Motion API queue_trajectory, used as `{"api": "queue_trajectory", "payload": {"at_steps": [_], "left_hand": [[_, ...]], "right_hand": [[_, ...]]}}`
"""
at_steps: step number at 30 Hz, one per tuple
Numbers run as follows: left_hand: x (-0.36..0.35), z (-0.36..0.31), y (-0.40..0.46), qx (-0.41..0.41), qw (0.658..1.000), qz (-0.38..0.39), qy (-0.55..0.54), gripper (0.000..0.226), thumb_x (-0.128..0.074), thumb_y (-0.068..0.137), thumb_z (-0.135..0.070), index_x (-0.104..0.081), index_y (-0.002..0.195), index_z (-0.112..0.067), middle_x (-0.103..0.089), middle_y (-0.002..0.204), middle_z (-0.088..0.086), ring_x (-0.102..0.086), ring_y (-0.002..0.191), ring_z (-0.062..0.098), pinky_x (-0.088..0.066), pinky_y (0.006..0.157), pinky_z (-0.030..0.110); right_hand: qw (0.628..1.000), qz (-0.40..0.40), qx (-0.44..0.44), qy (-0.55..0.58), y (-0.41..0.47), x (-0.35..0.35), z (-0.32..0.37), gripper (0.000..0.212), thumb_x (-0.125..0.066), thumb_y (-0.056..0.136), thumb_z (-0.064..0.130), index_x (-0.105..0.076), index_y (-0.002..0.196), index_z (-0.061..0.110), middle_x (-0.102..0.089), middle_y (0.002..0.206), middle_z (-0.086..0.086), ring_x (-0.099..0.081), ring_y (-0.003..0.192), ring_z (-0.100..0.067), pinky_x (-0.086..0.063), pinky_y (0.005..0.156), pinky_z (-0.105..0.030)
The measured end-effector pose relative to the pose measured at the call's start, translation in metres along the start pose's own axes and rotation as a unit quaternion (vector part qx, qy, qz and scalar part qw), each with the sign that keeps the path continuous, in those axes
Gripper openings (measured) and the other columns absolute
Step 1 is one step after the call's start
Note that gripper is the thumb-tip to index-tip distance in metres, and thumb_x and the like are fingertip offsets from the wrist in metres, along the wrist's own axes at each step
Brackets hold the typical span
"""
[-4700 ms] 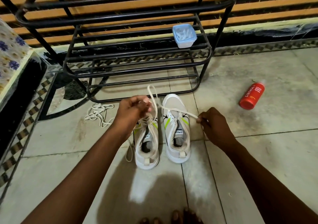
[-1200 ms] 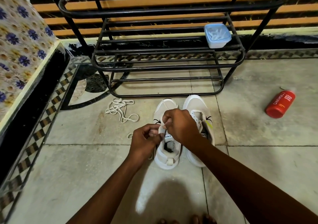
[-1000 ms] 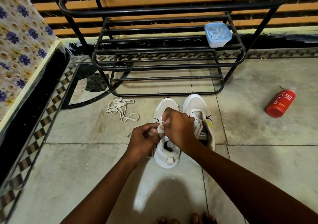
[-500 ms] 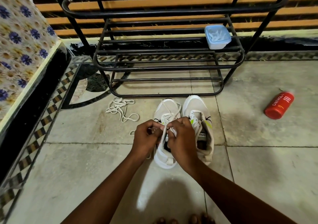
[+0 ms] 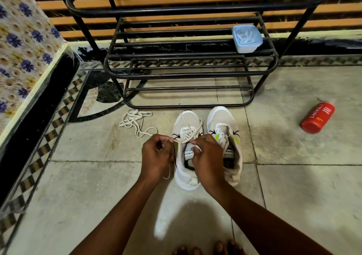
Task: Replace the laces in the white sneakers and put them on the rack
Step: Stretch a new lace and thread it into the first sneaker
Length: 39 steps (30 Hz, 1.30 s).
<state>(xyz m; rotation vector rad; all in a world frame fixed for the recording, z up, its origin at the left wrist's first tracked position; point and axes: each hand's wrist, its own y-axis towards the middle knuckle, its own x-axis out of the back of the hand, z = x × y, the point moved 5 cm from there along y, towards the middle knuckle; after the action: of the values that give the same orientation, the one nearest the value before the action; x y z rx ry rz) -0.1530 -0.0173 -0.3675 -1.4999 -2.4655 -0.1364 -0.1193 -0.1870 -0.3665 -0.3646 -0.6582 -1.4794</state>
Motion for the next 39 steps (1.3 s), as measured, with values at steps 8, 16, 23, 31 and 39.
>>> {"api": "queue_trajectory", "payload": {"at_steps": [8,16,23,31,39], "left_hand": [[0.01,-0.019,0.015,-0.024,0.999,0.02,-0.036,0.008,-0.052,0.105,-0.004,-0.059,0.101,-0.004,-0.077,0.096,0.007,-0.074,0.097,0.021,-0.057,0.087,0.038],[-0.011,-0.034,0.02,-0.095,0.989,0.113,-0.01,0.009,-0.034,0.112,-0.011,-0.038,0.105,-0.005,-0.055,0.076,-0.001,-0.066,0.07,0.021,-0.058,0.076,0.036],[0.026,-0.066,0.046,-0.165,0.976,0.06,0.126,0.027,-0.042,0.09,0.008,-0.04,0.101,-0.016,-0.049,0.077,-0.003,-0.045,0.062,0.013,-0.044,0.061,0.032],[-0.007,-0.032,0.034,-0.319,0.794,0.227,0.464,0.038,-0.078,0.072,0.002,-0.075,0.092,-0.031,-0.061,0.101,-0.008,-0.04,0.088,0.019,-0.04,0.069,0.036],[0.02,-0.066,0.028,-0.125,0.992,0.02,0.014,0.017,-0.047,0.104,-0.007,-0.054,0.088,-0.008,-0.076,0.087,-0.002,-0.073,0.089,0.014,-0.054,0.081,0.03]], "right_hand": [[1.0,0.002,0.016,0.019,-0.001,-0.002,0.001,0.024,-0.062,0.081,-0.007,-0.072,0.097,0.008,-0.057,0.103,-0.002,-0.062,0.091,-0.021,-0.051,0.083,-0.032],[0.999,0.021,0.032,-0.022,0.003,-0.009,0.004,0.02,-0.048,0.082,0.006,-0.068,0.081,0.004,-0.057,0.093,-0.009,-0.06,0.081,-0.028,-0.053,0.074,-0.042],[0.998,0.038,0.022,-0.036,0.005,-0.011,0.002,0.026,-0.045,0.079,0.004,-0.069,0.088,0.003,-0.059,0.108,-0.014,-0.063,0.096,-0.03,-0.053,0.088,-0.04],[0.992,0.066,0.016,-0.102,0.007,-0.014,0.007,0.022,-0.048,0.076,0.004,-0.066,0.089,0.005,-0.065,0.119,-0.02,-0.064,0.112,-0.038,-0.054,0.094,-0.041],[0.99,0.066,0.01,-0.121,0.009,-0.017,0.006,0.022,-0.049,0.068,-0.001,-0.064,0.082,0.006,-0.068,0.096,-0.019,-0.066,0.081,-0.038,-0.054,0.071,-0.041]]}}
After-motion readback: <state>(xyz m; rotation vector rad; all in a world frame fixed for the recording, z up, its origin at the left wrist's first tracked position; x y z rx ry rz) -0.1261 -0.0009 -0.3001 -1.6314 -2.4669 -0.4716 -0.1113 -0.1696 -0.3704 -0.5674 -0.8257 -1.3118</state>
